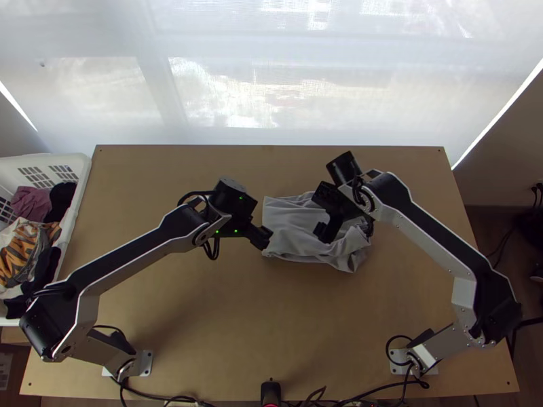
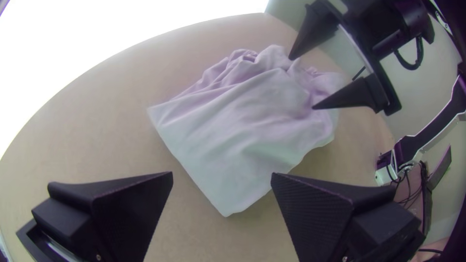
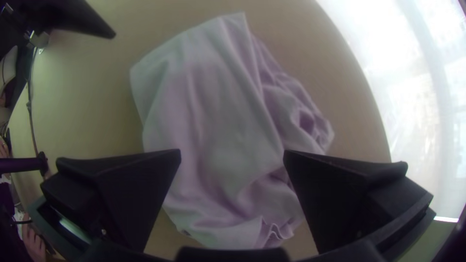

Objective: Fold the t-shirt

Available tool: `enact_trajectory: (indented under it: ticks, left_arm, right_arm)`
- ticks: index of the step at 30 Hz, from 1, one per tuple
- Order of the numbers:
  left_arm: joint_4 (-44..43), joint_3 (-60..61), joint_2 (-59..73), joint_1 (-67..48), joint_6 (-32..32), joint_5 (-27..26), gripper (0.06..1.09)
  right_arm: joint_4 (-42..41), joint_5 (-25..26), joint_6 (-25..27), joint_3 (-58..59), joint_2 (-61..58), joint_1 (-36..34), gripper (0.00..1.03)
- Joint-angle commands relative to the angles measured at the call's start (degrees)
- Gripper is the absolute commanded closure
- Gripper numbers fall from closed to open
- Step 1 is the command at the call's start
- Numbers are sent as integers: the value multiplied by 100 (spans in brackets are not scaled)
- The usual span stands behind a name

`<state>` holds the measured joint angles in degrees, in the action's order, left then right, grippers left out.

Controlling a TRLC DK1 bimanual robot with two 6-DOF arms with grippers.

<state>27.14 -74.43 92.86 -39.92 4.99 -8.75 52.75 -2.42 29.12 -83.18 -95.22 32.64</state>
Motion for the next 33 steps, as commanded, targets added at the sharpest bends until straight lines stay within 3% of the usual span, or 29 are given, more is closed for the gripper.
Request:
enact_trajectory:
  ticks: [1, 16, 33]
  left_arm:
    - [-156, 184, 285, -51, -42, 67, 10]
    - [-666, 289, 1138, -209, -78, 76, 10]
    - [-1149, 298, 1410, -130, -139, 190, 10]
  right_arm:
    - [-872, -40, -47, 1445, -128, 163, 5]
    - [-1470, -31, -223, 1998, -489, 119, 5]
    - [25, -31, 6, 241, 557, -223, 5]
